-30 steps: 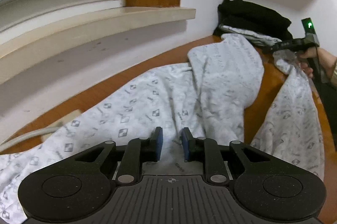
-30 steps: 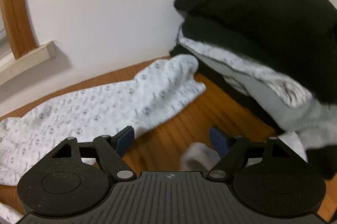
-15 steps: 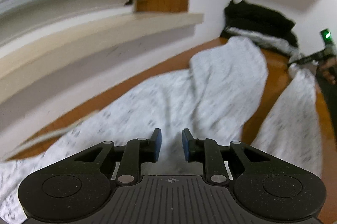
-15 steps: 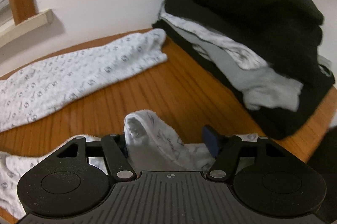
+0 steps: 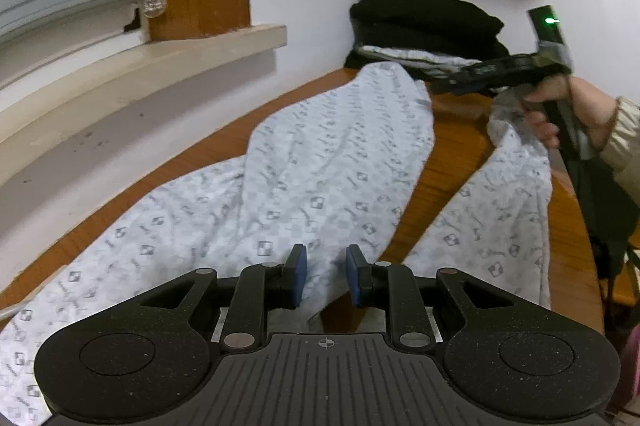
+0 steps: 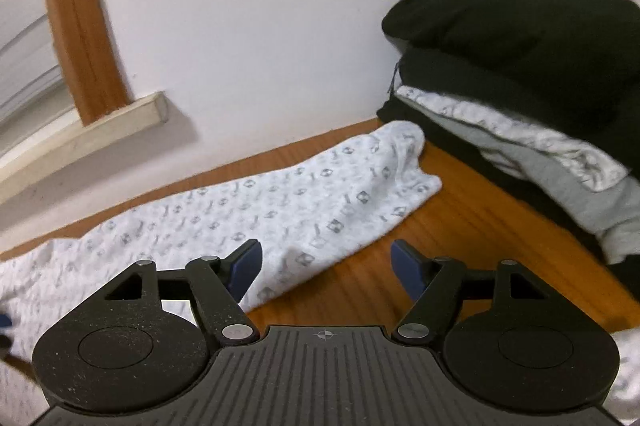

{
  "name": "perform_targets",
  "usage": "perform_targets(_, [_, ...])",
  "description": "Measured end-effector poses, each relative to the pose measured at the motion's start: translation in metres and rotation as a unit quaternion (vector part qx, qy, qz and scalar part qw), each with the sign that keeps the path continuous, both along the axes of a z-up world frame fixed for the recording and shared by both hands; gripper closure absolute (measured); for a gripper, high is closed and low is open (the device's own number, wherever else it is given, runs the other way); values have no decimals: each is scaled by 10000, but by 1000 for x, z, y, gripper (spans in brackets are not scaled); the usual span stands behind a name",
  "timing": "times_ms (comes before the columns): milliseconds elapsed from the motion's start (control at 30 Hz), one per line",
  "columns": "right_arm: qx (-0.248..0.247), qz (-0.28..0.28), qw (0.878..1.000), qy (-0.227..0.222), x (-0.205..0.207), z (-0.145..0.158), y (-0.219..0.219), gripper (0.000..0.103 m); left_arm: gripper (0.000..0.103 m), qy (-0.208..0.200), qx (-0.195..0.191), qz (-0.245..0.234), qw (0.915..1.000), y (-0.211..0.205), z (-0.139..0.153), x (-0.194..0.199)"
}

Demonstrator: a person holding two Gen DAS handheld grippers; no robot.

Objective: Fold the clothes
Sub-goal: 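Grasp the garment again with the left gripper while the right gripper pinches its end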

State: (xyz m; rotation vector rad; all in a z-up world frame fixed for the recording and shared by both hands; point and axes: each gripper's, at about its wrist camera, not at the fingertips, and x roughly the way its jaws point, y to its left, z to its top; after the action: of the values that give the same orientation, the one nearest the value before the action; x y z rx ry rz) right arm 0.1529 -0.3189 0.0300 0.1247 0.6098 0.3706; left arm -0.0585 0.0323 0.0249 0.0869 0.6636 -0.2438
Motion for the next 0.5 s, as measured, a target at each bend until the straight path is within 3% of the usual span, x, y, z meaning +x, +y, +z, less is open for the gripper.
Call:
perform_targets(167, [194,-353,9991,110,15,-16,-8,32,81,42,60,-64,10000,-3,-5,0])
perform_targets(200, [253,-397,9988,123,16,-18,-11,32,92,33,59,-76,9999,-3,-5,-1])
perform_targets(267, [416,-441,9981,118,16,-20,-17,32,101,-47,3,-52,10000,-1,-2,-4])
perform_targets(500, [602,-531,9967,152,17,-21,-24,32,101,-926,-626,356,9931,16,29,-20])
